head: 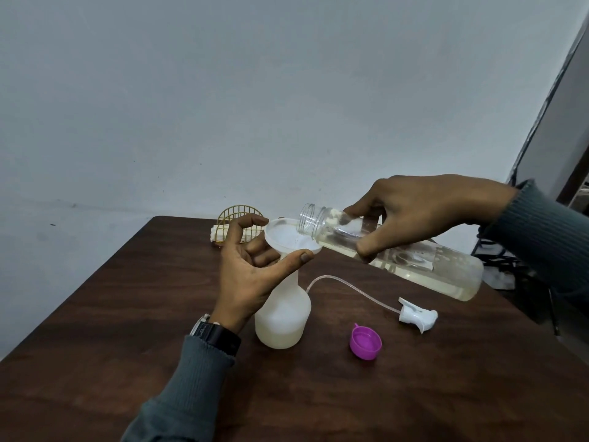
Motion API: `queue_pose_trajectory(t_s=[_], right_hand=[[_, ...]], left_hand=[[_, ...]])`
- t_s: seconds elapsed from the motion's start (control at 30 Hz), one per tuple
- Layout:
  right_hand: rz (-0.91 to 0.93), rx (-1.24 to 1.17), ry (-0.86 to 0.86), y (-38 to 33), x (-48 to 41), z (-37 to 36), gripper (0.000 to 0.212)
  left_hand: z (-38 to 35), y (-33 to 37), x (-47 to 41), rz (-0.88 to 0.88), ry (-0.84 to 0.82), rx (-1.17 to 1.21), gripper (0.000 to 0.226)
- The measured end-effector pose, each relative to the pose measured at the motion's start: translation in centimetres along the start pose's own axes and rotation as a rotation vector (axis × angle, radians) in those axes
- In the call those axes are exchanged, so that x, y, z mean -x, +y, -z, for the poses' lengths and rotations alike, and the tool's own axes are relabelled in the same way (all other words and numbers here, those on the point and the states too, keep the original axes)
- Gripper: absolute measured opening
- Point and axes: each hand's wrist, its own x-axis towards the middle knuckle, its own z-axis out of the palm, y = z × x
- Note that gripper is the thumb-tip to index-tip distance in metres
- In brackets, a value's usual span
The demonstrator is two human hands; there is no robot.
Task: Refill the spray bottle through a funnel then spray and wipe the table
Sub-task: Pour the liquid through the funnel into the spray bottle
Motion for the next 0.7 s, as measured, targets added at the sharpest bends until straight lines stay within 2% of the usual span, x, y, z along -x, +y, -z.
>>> queue_pose_trajectory(t_s=[0.37, 0.7], right_hand=[[-0.003, -0.004, -0.002, -0.24, 0.27, 0.00, 0.063], [-0.007, 0.004, 0.011, -0.08, 0.25, -0.05, 0.066]], left_hand=[[-0.02, 0.03, 0.02, -0.002, 0.001, -0.001, 0.080], [-0.02, -0.04, 0.02, -0.007, 0.000, 0.001, 0.081]])
